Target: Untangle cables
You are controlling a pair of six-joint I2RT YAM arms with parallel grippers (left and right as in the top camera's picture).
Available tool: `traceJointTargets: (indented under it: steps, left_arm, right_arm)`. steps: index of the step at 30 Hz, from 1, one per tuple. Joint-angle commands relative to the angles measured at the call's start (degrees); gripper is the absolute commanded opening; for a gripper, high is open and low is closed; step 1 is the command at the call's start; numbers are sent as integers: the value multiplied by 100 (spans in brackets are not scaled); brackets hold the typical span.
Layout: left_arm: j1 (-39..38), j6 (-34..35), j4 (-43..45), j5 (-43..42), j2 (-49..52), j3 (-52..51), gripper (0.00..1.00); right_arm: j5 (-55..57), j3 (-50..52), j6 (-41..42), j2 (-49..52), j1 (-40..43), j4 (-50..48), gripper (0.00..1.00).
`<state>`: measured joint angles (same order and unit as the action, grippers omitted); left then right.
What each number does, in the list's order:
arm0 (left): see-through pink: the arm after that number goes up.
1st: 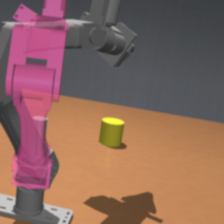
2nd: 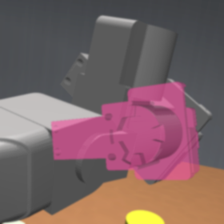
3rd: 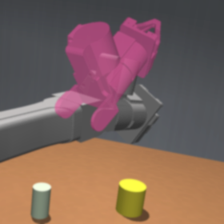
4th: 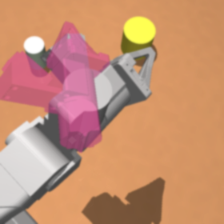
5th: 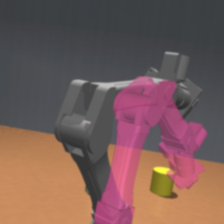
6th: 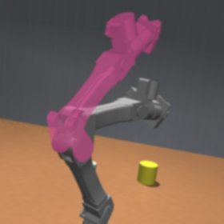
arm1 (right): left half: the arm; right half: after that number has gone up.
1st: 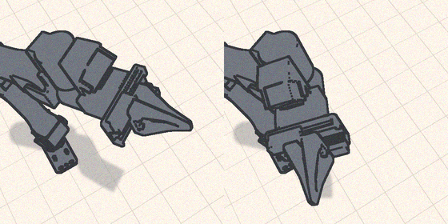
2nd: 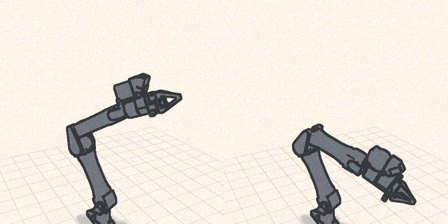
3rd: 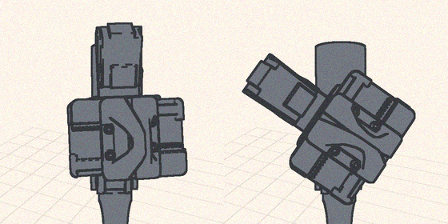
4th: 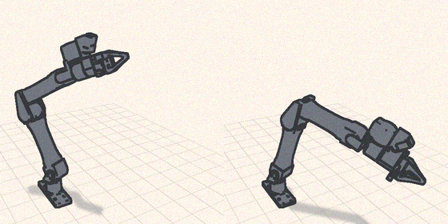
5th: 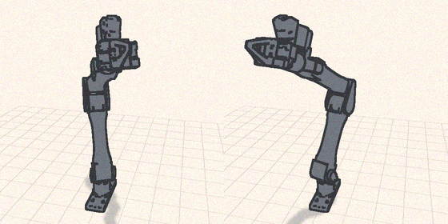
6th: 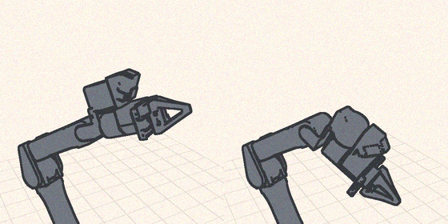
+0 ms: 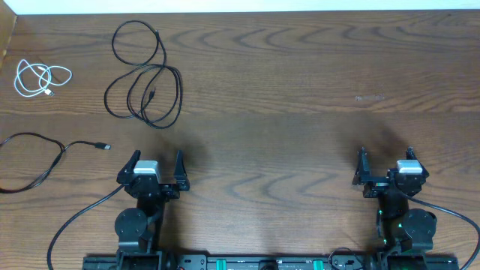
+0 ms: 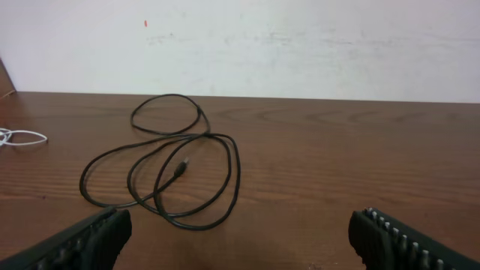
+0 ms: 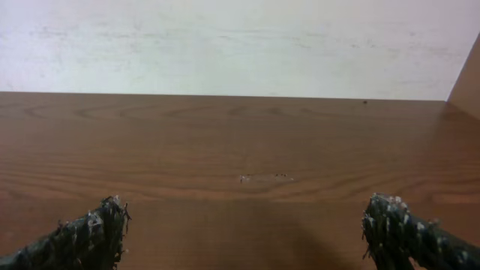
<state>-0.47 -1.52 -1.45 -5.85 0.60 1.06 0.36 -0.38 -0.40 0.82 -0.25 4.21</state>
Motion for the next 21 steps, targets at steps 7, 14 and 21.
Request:
traceJointTargets:
  steps: [7,14,21]
  left_arm:
    - [24,4,-219,-116,-37,-83,98]
    - [24,4,-219,-116,-37,-83,98]
    - [24,4,-219,-116,-37,-83,98]
  right_arm:
    - [-94,9,103,-55,-59,42,99]
    - [-50,9,101,-52,-55,26,99]
    - [-50,9,101,-52,-55,24,99]
